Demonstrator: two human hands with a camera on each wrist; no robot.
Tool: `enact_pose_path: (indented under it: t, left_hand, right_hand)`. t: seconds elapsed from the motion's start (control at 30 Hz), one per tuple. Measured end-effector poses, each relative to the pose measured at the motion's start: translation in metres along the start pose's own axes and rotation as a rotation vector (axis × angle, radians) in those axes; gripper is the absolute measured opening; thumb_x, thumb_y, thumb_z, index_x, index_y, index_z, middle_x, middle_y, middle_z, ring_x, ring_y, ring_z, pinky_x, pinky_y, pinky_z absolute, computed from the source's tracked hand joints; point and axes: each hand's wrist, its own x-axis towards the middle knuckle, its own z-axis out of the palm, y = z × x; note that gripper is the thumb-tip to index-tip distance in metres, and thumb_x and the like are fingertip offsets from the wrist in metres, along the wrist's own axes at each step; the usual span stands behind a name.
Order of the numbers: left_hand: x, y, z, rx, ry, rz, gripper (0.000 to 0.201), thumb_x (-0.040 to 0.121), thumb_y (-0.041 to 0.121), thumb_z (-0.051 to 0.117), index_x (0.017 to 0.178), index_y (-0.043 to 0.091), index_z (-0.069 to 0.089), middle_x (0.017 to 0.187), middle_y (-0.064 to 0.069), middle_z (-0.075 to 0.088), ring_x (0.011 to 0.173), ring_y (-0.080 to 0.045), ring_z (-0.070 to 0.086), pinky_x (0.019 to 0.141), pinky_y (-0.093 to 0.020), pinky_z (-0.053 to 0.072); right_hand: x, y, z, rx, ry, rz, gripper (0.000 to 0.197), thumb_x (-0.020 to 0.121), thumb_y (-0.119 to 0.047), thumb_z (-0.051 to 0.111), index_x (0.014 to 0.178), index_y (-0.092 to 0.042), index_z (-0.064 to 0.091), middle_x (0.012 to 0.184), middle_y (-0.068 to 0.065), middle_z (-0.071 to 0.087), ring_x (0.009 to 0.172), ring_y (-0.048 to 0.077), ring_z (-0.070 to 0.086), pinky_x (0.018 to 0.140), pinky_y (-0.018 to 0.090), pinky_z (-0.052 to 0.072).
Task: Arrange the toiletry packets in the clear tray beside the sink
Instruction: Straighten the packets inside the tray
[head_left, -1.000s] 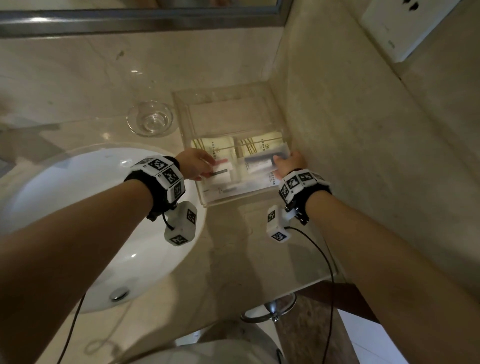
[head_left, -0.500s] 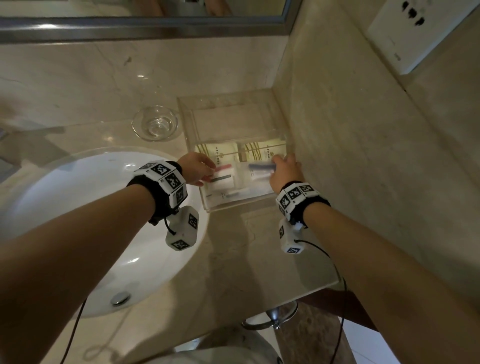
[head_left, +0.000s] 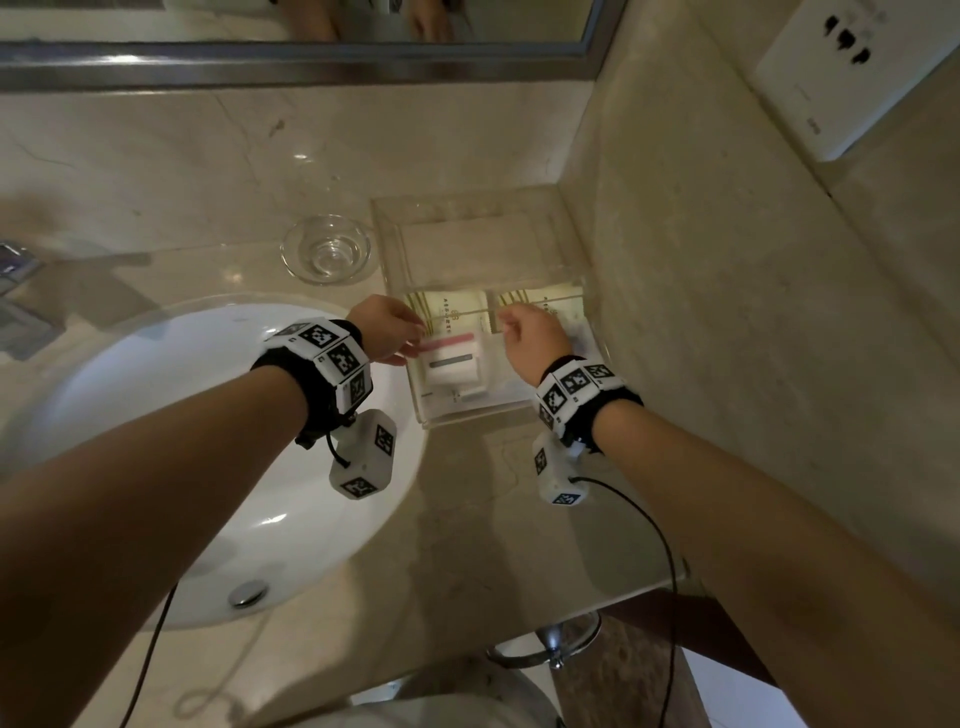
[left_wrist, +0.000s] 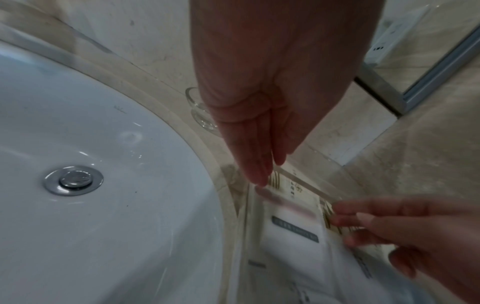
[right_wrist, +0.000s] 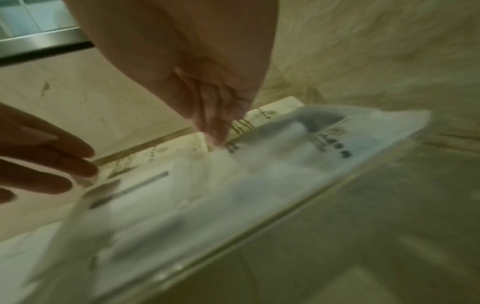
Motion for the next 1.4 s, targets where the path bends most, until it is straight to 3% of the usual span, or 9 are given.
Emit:
enact_pose_path:
  t: [0.23,0.3,0.4,0.63,0.8,0.93,1.07,1.2,1.4]
  left_hand:
    - [-0.002,-0.005,-0.009,0.001,0.007,0.025,0.029,0.090,0.000,0.044,0.112,0.005,0.062,0.115,-0.013,0.063,0.071,-0.013,0.064,0.045,-0.014,0.053]
    - [-0.004,-0.006,-0.010,0.036,-0.025,0.015,0.038,0.088,-0.005,0.038,0.115,0.007,0.062,0.126,-0.011,0.059,0.078,-0.016,0.066,0.044,-0.014,0.051]
    - [-0.005,-0.006,-0.010,0.094,-0.072,0.017,0.043,0.087,-0.006,0.036,0.121,0.009,0.059,0.134,-0.008,0.055,0.092,-0.017,0.065,0.051,-0.017,0.051]
    - [-0.005,-0.002,-0.007,0.095,-0.070,0.035,0.036,0.089,0.000,0.043,0.122,0.006,0.058,0.122,-0.012,0.062,0.081,-0.014,0.067,0.044,-0.013,0.050]
    - [-0.006,0.014,0.004,0.080,-0.091,0.096,0.034,0.083,-0.009,0.036,0.082,0.007,0.065,0.104,-0.007,0.066,0.042,-0.001,0.062,0.034,-0.013,0.027]
    - [-0.003,0.027,0.027,0.049,-0.140,0.092,0.037,0.085,-0.009,0.035,0.106,0.001,0.063,0.107,-0.008,0.063,0.041,-0.002,0.062,0.033,-0.013,0.028]
    - [0.005,0.034,0.049,0.078,-0.181,0.073,0.038,0.090,-0.004,0.037,0.122,0.002,0.056,0.117,-0.018,0.064,0.059,-0.013,0.063,0.037,-0.014,0.034]
    - [0.011,0.038,0.069,0.111,-0.257,0.056,0.042,0.093,-0.003,0.035,0.135,-0.005,0.039,0.144,-0.016,0.041,0.068,-0.018,0.066,0.032,-0.013,0.033]
    - [0.022,0.043,0.082,0.209,-0.285,0.060,0.041,0.094,0.003,0.031,0.134,-0.001,0.037,0.132,-0.017,0.053,0.085,-0.032,0.067,0.037,-0.013,0.039]
  right_hand:
    - [0.022,-0.024,0.005,-0.080,-0.225,0.246,0.032,0.095,-0.006,0.038,0.116,0.004,0.060,0.122,0.020,0.059,0.113,0.033,0.057,0.095,0.036,0.047]
    - [0.026,-0.028,0.007,-0.065,-0.258,0.285,0.027,0.095,-0.007,0.038,0.105,0.005,0.059,0.114,0.023,0.058,0.106,0.030,0.058,0.088,0.032,0.047]
    - [0.030,-0.031,0.010,-0.049,-0.286,0.303,0.034,0.095,-0.005,0.037,0.121,0.006,0.056,0.128,0.020,0.057,0.118,0.034,0.054,0.098,0.036,0.044]
    - [0.021,-0.022,0.015,0.117,-0.278,0.258,0.044,0.096,-0.001,0.033,0.138,-0.006,0.045,0.146,0.012,0.042,0.135,0.028,0.041,0.108,0.032,0.033]
    - [0.011,-0.020,0.009,0.038,-0.149,0.198,0.037,0.094,-0.003,0.037,0.121,-0.006,0.061,0.128,0.014,0.060,0.116,0.032,0.056,0.092,0.031,0.045]
    - [0.008,-0.006,-0.008,-0.113,0.042,0.194,0.031,0.094,-0.009,0.041,0.111,-0.009,0.067,0.115,0.015,0.066,0.110,0.034,0.058,0.090,0.036,0.049]
    - [0.009,0.017,-0.016,-0.215,0.083,0.197,0.031,0.091,-0.007,0.044,0.111,-0.008,0.067,0.113,0.015,0.067,0.108,0.034,0.059,0.091,0.040,0.051]
    - [0.010,0.039,-0.014,-0.344,-0.101,0.043,0.046,0.092,-0.009,0.045,0.137,-0.017,0.046,0.151,0.003,0.037,0.139,0.027,0.032,0.114,0.043,0.028]
    - [0.019,0.043,-0.012,-0.444,-0.260,0.015,0.054,0.098,-0.010,0.032,0.149,-0.021,0.020,0.160,-0.003,0.007,0.147,0.022,0.009,0.119,0.049,0.009]
